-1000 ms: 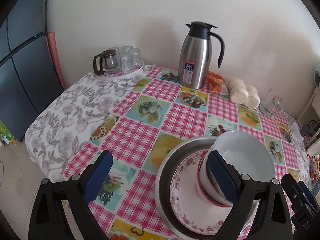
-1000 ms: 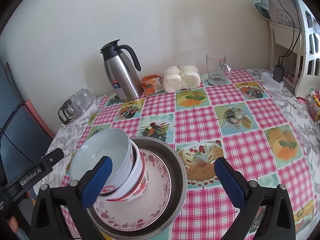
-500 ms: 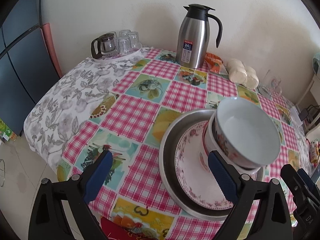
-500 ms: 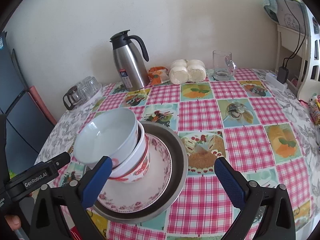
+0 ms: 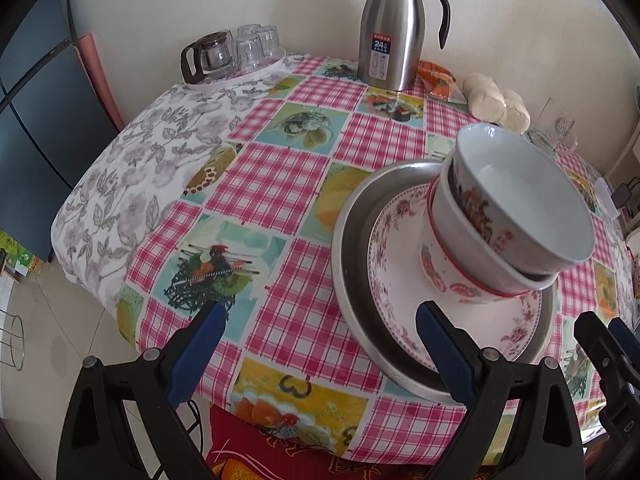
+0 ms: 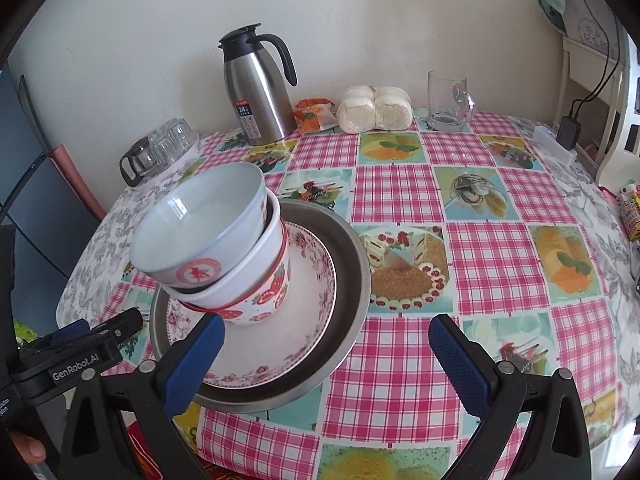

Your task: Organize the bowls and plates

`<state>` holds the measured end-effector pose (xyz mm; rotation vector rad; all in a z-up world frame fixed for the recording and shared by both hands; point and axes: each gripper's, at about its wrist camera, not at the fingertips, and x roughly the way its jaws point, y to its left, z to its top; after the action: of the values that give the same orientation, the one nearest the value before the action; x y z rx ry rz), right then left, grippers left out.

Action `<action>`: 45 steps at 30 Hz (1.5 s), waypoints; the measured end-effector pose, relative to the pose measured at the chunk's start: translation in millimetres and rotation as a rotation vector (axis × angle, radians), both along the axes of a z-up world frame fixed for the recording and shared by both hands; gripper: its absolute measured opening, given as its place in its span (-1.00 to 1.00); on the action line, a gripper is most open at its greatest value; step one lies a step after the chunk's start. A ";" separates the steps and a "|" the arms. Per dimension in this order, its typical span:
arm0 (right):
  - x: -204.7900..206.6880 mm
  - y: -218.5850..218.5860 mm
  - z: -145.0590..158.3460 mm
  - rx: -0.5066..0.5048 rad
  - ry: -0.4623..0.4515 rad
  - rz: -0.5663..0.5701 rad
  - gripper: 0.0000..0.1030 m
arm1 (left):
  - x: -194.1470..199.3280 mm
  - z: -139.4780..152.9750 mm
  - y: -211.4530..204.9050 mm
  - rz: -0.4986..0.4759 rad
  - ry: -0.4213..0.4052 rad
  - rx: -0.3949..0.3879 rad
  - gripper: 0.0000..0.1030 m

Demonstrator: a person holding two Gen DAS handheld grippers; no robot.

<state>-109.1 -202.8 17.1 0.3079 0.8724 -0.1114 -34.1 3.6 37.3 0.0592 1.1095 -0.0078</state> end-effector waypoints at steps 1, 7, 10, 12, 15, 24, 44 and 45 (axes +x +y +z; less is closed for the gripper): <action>-0.6 0.0 -0.7 -0.001 0.002 0.000 1.00 | -0.8 -0.7 0.1 0.000 0.003 0.000 0.87; -3.8 0.5 -2.6 -0.010 0.008 -0.001 1.00 | -3.5 -3.5 2.1 0.004 0.023 -0.007 0.87; -4.3 1.3 -3.9 -0.014 0.014 0.004 1.00 | -4.6 -4.4 2.8 0.006 0.027 -0.009 0.87; -4.4 2.2 -4.9 -0.016 0.017 0.007 1.00 | -5.2 -4.2 3.0 0.005 0.028 -0.009 0.87; -4.3 3.8 -7.3 -0.021 0.031 0.012 1.00 | -6.4 -4.5 2.1 0.001 0.031 -0.007 0.87; -6.1 3.2 -10.9 -0.020 0.047 0.008 1.00 | -8.6 -5.5 1.4 -0.003 0.041 -0.010 0.87; -6.7 2.7 -12.5 -0.023 0.054 0.003 1.00 | -7.7 -8.7 0.8 -0.008 0.063 -0.009 0.87; -6.6 2.7 -12.5 -0.023 0.054 0.003 1.00 | -7.6 -8.9 0.9 -0.007 0.064 -0.010 0.87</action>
<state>-115.8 -200.1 4.6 0.2836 0.9242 -0.1275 -41.7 4.5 28.4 0.0544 1.1736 -0.0220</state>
